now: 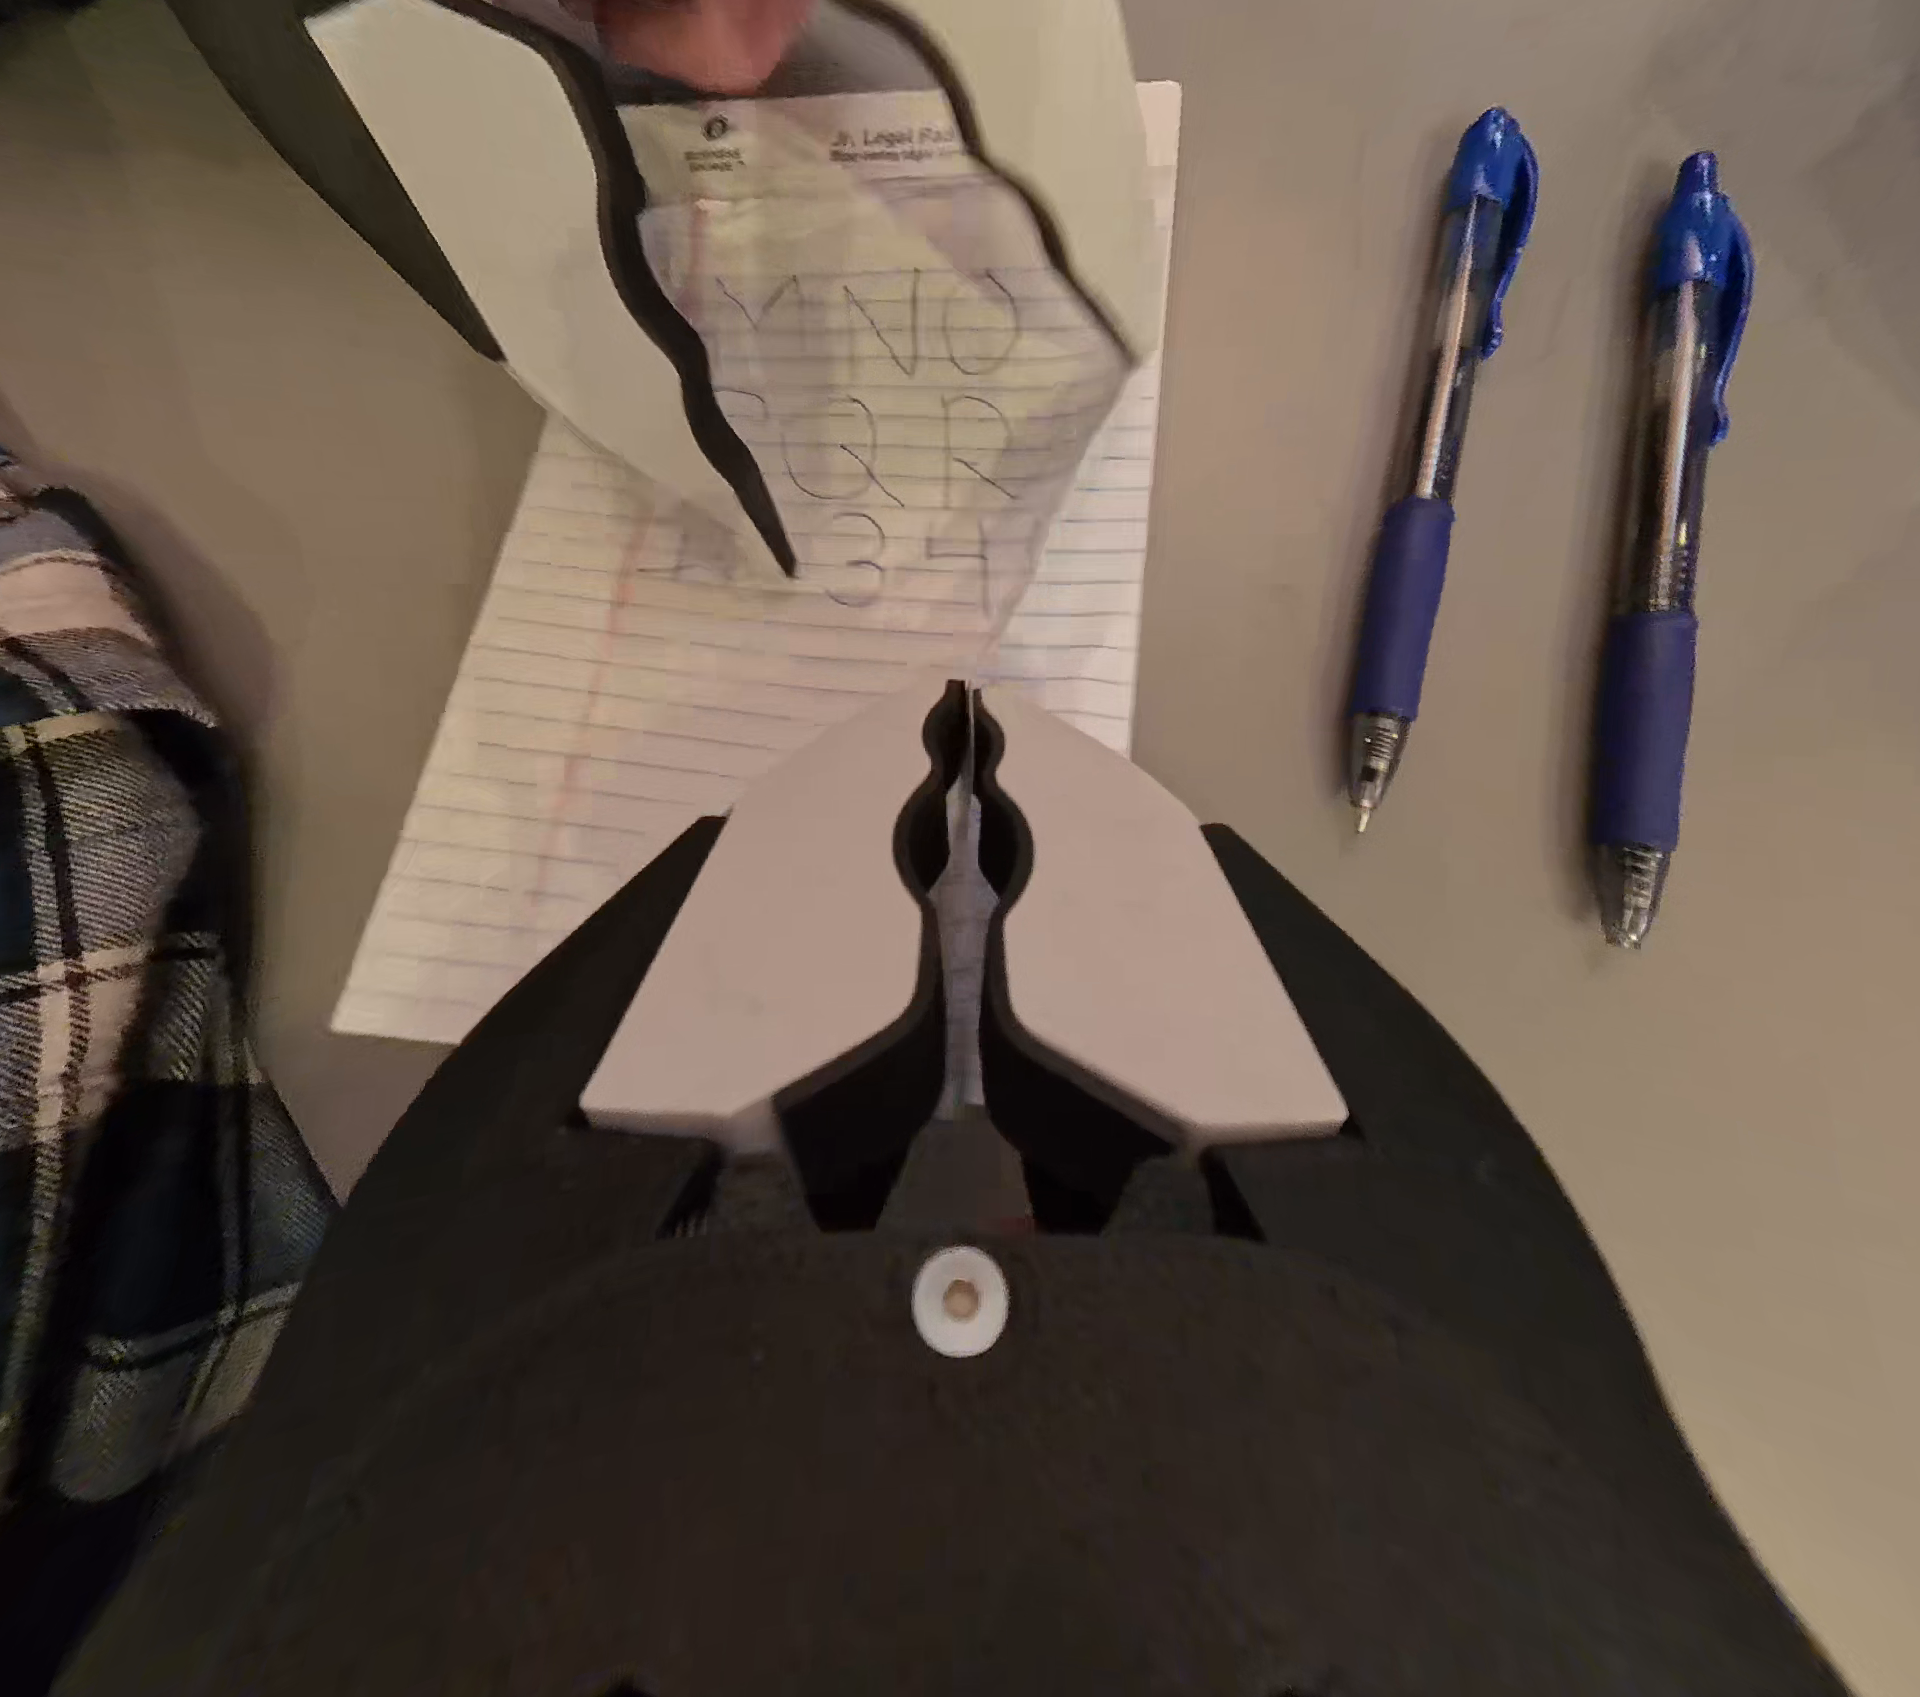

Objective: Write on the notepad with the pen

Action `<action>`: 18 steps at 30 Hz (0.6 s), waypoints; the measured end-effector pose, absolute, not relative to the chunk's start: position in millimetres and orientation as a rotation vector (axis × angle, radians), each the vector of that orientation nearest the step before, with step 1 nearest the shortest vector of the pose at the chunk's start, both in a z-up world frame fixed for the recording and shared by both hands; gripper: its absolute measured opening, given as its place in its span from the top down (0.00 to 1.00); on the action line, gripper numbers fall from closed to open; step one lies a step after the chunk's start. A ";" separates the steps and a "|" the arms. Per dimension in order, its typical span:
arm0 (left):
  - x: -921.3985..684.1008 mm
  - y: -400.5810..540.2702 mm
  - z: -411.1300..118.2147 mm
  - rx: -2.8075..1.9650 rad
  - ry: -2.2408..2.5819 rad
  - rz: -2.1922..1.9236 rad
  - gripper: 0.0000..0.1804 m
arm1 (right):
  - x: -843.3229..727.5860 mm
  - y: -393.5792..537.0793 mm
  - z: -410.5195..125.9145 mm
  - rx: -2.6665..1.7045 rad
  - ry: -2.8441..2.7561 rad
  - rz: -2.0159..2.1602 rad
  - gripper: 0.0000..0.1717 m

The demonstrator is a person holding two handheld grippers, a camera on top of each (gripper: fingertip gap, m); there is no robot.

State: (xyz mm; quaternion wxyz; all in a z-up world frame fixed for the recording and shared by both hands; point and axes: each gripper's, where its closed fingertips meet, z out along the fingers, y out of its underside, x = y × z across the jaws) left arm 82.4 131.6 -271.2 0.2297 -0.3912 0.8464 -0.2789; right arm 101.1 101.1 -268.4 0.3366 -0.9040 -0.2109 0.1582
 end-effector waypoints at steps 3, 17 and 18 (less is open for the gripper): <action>71.6 156.3 -272.1 -1.137 2.394 -0.650 0.50 | 107.7 101.3 -266.4 -2.349 -0.605 0.419 1.00; 57.7 145.7 -277.6 -1.421 2.277 -0.732 0.58 | 114.6 97.7 -259.9 -2.347 -0.207 0.887 0.97; 58.4 145.8 -276.8 -1.408 2.273 -0.723 0.59 | 116.0 98.4 -260.4 -2.347 -0.200 0.875 1.00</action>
